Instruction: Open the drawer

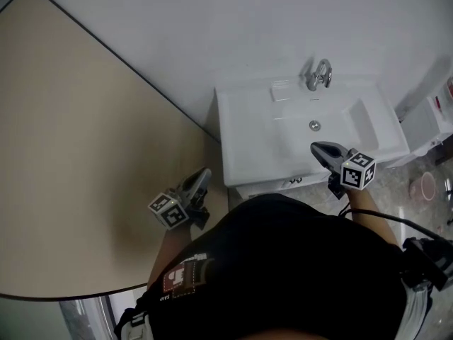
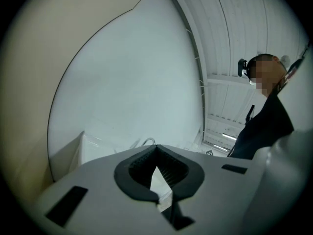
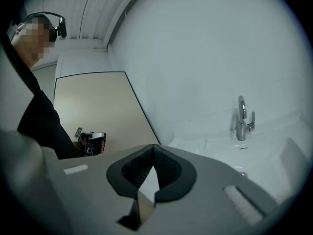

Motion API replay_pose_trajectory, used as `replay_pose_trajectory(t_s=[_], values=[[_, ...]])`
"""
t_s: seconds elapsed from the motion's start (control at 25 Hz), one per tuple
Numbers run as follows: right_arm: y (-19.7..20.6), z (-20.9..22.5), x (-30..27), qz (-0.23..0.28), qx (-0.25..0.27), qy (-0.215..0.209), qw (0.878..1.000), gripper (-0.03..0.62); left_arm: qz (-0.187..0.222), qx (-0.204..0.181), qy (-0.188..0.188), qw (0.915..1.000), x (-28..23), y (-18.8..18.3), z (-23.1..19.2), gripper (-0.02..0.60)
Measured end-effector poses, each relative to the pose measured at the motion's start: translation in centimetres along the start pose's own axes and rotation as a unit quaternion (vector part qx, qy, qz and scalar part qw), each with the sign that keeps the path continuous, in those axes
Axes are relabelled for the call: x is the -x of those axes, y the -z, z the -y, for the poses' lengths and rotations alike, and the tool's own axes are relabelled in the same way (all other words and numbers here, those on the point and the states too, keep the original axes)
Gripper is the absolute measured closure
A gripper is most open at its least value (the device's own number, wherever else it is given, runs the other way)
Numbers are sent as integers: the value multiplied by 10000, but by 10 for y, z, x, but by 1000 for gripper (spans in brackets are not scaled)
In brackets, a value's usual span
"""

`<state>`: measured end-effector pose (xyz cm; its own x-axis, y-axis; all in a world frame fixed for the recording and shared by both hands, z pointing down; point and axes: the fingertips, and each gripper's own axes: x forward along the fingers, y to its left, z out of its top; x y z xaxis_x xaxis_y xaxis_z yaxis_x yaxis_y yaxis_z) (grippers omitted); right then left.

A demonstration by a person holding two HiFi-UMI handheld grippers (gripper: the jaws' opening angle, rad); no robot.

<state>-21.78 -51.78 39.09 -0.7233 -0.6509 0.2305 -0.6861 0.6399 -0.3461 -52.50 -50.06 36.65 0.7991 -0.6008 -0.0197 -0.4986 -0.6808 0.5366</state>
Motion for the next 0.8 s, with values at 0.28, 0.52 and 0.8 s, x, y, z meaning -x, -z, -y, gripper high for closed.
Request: replay_pose_trajectory(t_s=[0.28,0.52,0.8], values=[[0,98,61,-114,-74,-176,9998,599,65,275,-422,9987,-95,30,39,594],[8,143,85,-135,-193,-196,9995,599,-340,149,-409,9985,-148,51,68,594],[-4,138,54,56,-169,27,9998,599,-450,100,-201,9987,-147,35,37,594]])
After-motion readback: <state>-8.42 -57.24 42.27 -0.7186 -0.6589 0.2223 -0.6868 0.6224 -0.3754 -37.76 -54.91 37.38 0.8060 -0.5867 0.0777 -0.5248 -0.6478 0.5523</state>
